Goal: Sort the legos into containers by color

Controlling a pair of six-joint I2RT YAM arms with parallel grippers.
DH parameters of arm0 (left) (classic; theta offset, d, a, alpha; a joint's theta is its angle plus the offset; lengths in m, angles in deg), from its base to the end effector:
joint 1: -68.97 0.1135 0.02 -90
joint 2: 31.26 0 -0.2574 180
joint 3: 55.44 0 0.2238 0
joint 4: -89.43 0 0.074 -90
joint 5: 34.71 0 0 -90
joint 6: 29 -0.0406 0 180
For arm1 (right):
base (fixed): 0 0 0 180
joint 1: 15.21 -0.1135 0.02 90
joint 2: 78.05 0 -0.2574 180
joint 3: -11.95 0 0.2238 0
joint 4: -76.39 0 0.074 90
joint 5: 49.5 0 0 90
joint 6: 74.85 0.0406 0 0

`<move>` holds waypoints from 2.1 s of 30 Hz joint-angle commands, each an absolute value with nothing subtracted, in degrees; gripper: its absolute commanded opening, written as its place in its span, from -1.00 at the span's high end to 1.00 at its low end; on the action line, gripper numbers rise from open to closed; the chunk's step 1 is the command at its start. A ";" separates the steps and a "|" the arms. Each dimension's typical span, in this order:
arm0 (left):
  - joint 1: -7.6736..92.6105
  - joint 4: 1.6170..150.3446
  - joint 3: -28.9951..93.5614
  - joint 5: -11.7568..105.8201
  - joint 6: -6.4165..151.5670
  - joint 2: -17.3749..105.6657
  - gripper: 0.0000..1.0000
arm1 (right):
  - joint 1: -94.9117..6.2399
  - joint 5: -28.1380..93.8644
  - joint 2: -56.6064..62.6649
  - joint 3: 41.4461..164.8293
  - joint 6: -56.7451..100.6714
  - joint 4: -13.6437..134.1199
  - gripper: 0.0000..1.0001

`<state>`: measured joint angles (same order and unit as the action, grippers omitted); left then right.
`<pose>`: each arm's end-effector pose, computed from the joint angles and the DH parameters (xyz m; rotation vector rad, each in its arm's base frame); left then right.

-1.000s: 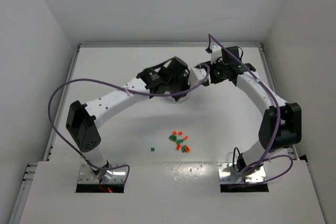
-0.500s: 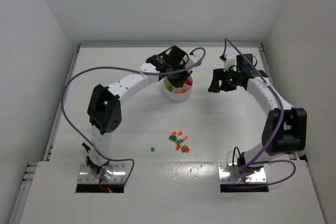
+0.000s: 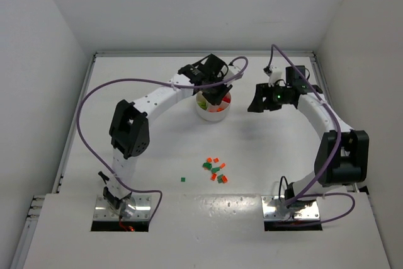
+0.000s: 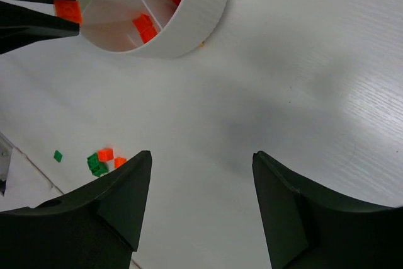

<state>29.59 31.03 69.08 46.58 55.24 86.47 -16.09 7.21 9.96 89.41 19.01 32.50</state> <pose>0.3307 -0.2794 0.2783 1.0241 2.2907 -0.4354 0.2935 0.0268 0.2420 -0.1707 2.4502 0.7628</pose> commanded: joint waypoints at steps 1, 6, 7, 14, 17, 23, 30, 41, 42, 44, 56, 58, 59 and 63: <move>30.21 30.81 72.09 47.56 55.28 87.30 0.39 | -17.14 4.81 7.30 88.68 14.11 31.49 -0.29; 30.21 30.20 73.84 48.79 54.06 87.92 0.27 | -17.67 5.60 5.54 87.63 8.83 27.53 -0.17; 30.21 30.20 74.37 49.49 54.05 87.92 0.22 | -18.45 6.48 5.53 87.62 6.38 26.39 -0.17; 34.59 31.15 75.60 41.51 56.42 84.68 0.07 | -23.71 9.20 6.43 90.44 -3.30 15.75 0.06; 38.29 36.60 72.18 38.51 58.71 78.62 0.02 | -28.80 11.06 3.87 88.68 -5.93 15.05 0.06; 46.55 42.68 68.04 38.34 63.10 69.91 -0.44 | -43.12 11.59 2.54 86.74 -15.95 8.99 -0.01; 49.63 40.30 63.84 38.93 65.04 66.48 -0.99 | -59.83 11.84 8.16 89.63 -26.68 1.07 -0.21; 53.59 39.69 58.64 43.16 64.42 61.46 -0.99 | -65.39 8.16 20.64 93.42 -14.33 6.39 -0.26; 54.28 39.17 58.12 44.47 64.42 60.77 -0.99 | -65.92 8.16 19.69 91.59 -10.90 9.21 -0.21; 54.99 38.46 58.11 45.62 64.42 60.15 -0.99 | -66.45 13.22 16.89 87.30 0.52 18.32 -0.11; 59.38 39.86 50.38 45.62 64.42 53.64 -0.99 | -66.45 26.70 15.28 81.20 11.63 24.89 0.05; 59.91 39.86 49.86 45.62 64.42 52.16 -0.99 | -66.45 25.23 16.34 81.73 12.34 24.89 0.05; 60.44 39.86 49.07 45.62 64.42 52.15 -0.99 | -66.45 24.60 16.87 82.25 12.34 24.28 0.05; 60.97 39.86 47.21 46.23 63.90 49.34 -0.99 | -67.59 24.07 18.18 82.26 12.34 23.75 0.05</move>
<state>60.13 38.52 47.55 45.80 64.07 53.38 -66.56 24.01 17.26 80.89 10.72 23.16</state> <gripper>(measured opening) 0.995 0.478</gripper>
